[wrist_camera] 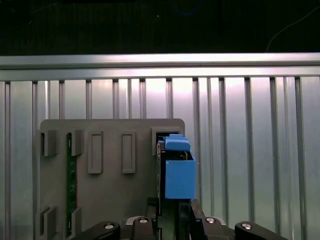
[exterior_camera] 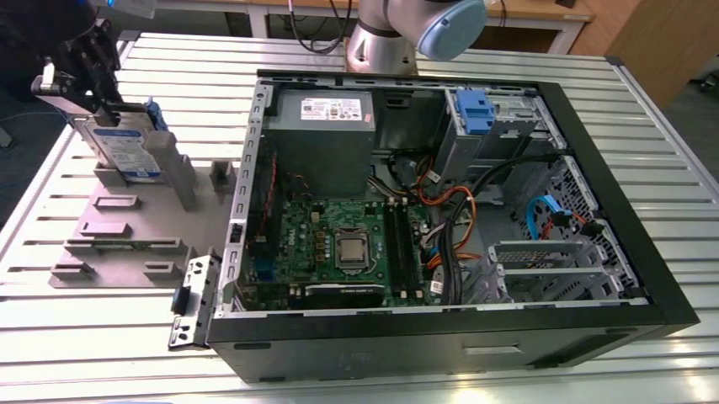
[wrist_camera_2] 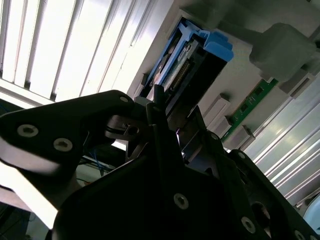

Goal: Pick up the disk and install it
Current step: 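Pick up the disk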

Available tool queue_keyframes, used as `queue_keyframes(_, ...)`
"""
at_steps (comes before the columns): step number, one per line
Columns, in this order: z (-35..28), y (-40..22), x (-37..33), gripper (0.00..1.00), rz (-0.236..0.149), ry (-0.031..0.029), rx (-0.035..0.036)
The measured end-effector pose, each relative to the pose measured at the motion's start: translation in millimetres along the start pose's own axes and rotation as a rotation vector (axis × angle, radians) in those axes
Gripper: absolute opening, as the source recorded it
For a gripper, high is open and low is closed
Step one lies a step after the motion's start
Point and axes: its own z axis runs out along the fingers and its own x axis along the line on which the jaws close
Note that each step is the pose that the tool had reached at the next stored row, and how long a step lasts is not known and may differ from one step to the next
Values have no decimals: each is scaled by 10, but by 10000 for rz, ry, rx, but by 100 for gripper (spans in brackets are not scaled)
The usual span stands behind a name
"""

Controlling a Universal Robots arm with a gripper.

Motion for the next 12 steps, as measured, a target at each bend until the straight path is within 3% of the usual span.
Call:
queue_keyframes(8,2,0,0,36,-5,-2,3)
queue_keyframes(9,1,0,0,42,-6,-1,2)
queue_keyframes(12,-5,0,0,42,-8,1,-3)
